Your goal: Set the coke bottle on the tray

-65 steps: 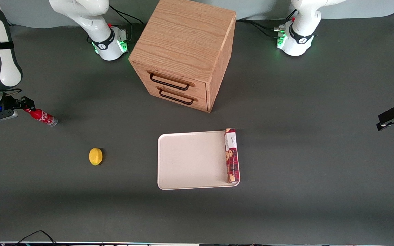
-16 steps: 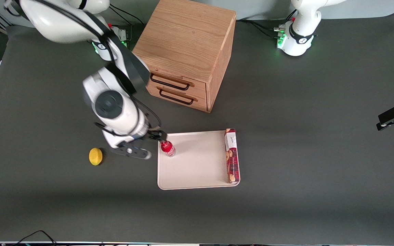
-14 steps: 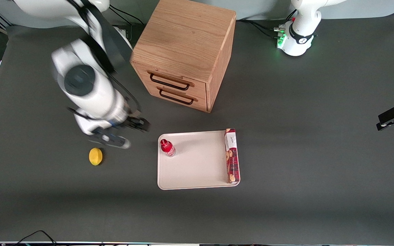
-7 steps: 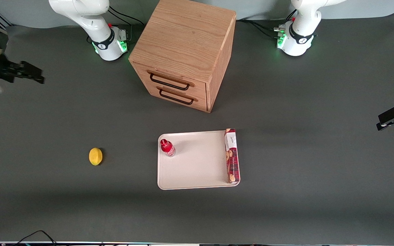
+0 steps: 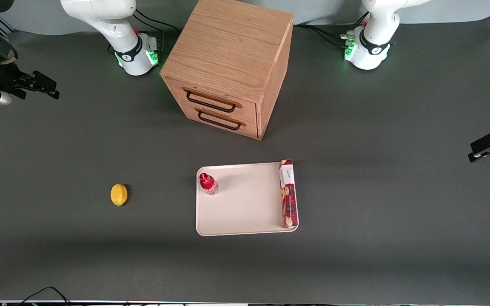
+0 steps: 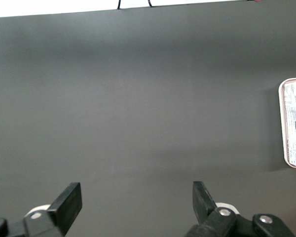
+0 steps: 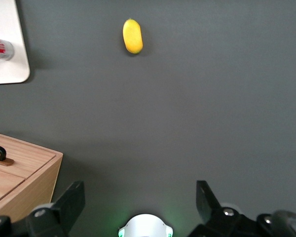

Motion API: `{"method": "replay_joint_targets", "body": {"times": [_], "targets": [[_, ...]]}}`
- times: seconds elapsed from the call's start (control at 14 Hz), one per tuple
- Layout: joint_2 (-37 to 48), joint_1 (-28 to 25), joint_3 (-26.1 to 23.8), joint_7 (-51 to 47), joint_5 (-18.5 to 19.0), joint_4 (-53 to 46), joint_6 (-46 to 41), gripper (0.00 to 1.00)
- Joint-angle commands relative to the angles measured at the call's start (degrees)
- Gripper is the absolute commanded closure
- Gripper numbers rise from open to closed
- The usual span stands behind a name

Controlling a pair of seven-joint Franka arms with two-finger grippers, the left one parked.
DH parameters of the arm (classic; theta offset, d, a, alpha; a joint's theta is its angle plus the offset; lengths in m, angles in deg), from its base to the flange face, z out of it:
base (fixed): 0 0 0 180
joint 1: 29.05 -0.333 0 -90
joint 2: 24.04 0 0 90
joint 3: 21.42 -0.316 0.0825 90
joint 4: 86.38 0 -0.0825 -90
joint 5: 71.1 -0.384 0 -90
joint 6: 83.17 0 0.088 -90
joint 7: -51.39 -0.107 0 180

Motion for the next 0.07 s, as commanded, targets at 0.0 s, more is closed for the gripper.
{"method": "replay_joint_targets", "body": {"times": [0.0], "targets": [[-5.97,-0.98,-0.94,-0.55,-1.3,-8.77,-4.19,0.0]]}}
